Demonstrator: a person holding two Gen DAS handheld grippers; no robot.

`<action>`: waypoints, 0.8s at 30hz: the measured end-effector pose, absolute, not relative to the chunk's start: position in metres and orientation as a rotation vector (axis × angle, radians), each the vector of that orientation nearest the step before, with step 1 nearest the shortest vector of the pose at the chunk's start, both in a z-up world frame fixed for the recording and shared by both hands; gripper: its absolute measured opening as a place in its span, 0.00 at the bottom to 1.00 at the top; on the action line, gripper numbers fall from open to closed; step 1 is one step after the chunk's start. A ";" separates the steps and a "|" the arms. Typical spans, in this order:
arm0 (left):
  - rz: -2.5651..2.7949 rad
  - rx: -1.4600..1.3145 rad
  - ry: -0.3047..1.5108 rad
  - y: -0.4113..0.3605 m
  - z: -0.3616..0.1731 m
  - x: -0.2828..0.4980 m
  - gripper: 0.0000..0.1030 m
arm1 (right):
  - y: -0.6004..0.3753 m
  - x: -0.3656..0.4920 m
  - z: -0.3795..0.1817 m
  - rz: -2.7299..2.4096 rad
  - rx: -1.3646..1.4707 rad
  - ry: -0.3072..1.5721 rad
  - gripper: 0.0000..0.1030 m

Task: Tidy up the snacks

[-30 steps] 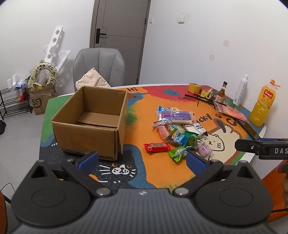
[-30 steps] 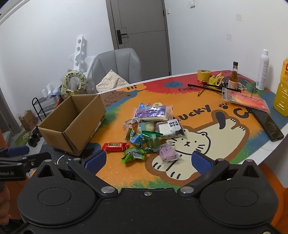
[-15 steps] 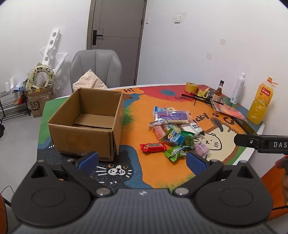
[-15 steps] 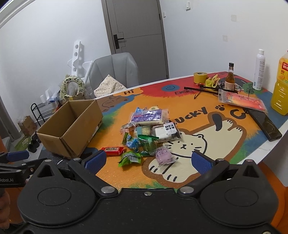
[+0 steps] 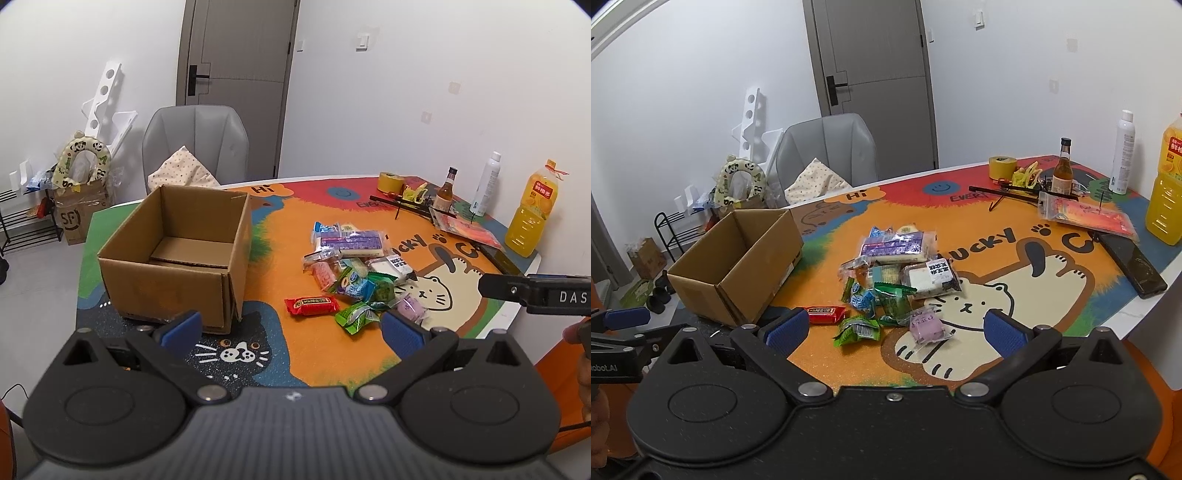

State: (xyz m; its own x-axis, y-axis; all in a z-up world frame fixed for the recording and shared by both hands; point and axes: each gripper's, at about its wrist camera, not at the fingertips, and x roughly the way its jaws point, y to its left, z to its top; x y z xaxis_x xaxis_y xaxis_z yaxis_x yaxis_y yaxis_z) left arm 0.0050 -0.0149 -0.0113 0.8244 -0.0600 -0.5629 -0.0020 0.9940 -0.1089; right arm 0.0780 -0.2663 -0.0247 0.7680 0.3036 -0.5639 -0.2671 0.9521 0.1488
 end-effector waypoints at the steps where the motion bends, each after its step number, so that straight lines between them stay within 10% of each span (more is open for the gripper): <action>1: -0.032 -0.107 0.601 -0.015 -0.011 0.005 1.00 | -0.266 0.078 -0.025 0.311 0.062 0.622 1.00; 24: -0.043 -0.111 0.591 -0.020 -0.013 0.011 1.00 | -0.276 0.082 -0.033 0.360 0.103 0.573 1.00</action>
State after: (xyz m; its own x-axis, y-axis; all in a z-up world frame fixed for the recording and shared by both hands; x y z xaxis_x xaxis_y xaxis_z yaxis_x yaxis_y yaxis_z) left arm 0.0107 -0.0204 -0.0127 0.8298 -0.0725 -0.5533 0.0087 0.9931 -0.1170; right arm 0.0821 -0.2762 -0.0329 0.7802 0.3606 -0.5111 -0.3037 0.9327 0.1946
